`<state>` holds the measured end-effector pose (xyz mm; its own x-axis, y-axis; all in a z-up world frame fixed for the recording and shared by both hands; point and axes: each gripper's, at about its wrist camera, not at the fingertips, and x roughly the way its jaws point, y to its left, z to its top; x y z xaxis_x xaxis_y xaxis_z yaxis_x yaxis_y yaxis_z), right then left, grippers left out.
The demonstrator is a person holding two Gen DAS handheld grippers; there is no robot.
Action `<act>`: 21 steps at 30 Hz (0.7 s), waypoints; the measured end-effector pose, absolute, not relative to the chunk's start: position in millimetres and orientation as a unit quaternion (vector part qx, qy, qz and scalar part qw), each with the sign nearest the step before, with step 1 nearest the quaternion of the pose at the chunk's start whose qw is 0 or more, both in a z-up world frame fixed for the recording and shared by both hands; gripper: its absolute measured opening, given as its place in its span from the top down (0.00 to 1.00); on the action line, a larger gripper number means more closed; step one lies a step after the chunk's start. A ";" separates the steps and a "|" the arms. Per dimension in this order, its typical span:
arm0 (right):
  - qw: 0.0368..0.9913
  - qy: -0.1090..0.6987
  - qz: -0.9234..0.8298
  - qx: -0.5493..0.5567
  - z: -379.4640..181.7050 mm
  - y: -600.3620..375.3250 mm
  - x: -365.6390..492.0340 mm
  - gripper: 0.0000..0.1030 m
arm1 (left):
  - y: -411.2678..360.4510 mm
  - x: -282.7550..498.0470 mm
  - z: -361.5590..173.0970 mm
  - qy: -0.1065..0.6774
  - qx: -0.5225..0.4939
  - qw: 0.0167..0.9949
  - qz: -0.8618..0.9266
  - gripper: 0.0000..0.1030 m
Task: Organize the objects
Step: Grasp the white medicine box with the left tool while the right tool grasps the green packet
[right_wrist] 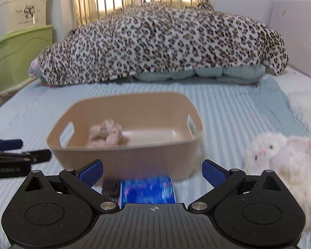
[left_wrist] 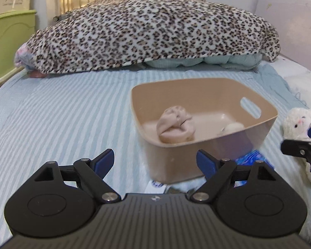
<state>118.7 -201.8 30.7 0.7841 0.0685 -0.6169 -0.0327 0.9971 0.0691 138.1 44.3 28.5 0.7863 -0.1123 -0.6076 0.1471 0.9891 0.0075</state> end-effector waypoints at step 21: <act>0.877 0.478 0.050 0.001 -60.5 -200.9 126.5 0.00 | 66.2 175.6 -64.1 0.452 0.074 0.884 -0.094 0.16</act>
